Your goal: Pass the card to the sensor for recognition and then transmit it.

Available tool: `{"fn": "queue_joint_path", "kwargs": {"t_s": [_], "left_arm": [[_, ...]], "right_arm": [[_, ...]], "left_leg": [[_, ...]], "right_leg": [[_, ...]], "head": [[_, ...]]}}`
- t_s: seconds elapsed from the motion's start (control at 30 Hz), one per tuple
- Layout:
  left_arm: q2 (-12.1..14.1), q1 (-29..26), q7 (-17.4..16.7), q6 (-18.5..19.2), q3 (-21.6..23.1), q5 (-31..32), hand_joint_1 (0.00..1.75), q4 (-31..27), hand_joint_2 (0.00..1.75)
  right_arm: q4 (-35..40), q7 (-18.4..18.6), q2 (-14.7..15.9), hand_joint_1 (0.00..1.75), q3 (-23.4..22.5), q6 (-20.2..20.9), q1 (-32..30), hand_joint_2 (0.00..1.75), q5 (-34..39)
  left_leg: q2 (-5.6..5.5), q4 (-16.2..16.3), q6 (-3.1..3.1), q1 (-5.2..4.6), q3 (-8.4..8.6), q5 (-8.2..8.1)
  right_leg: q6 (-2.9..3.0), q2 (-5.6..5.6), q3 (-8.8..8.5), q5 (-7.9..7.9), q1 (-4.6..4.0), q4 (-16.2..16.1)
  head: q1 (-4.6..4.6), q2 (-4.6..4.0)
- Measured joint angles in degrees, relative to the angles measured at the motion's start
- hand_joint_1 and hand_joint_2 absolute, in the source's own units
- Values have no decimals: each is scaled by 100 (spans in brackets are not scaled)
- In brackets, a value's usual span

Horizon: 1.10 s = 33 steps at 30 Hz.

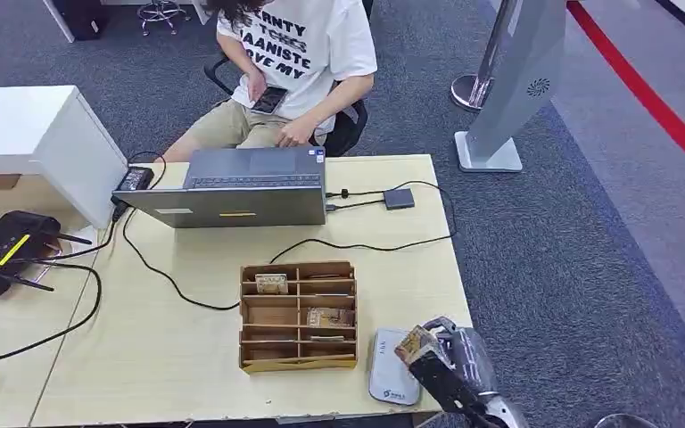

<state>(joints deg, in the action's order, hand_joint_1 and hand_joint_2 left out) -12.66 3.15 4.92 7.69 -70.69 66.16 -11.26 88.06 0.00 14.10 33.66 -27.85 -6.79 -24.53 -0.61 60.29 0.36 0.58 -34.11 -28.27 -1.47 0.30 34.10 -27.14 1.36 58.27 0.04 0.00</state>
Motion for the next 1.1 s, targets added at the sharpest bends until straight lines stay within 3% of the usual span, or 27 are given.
{"fn": "queue_joint_path", "kwargs": {"t_s": [0.57,0.77,1.1], "left_arm": [[-35,1,0,-13,-44,11,0,0,0],[-55,3,0,-17,-44,28,0,0,0],[-66,6,-2,-20,-44,153,0,0,0]], "right_arm": [[446,242,-81,175,35,-832,-236,175,-1662],[623,227,-155,175,-11,-918,-333,175,-2122],[1023,-569,-649,175,-619,-929,-500,175,-2920]], "left_leg": [[0,0,0,0,0,0],[0,0,0,0,0,0],[0,0,0,0,0,0]], "right_leg": [[0,0,1,0,0,0],[0,1,0,0,0,0],[0,1,0,0,0,0]], "head": [[2,0],[0,0],[0,0]]}}
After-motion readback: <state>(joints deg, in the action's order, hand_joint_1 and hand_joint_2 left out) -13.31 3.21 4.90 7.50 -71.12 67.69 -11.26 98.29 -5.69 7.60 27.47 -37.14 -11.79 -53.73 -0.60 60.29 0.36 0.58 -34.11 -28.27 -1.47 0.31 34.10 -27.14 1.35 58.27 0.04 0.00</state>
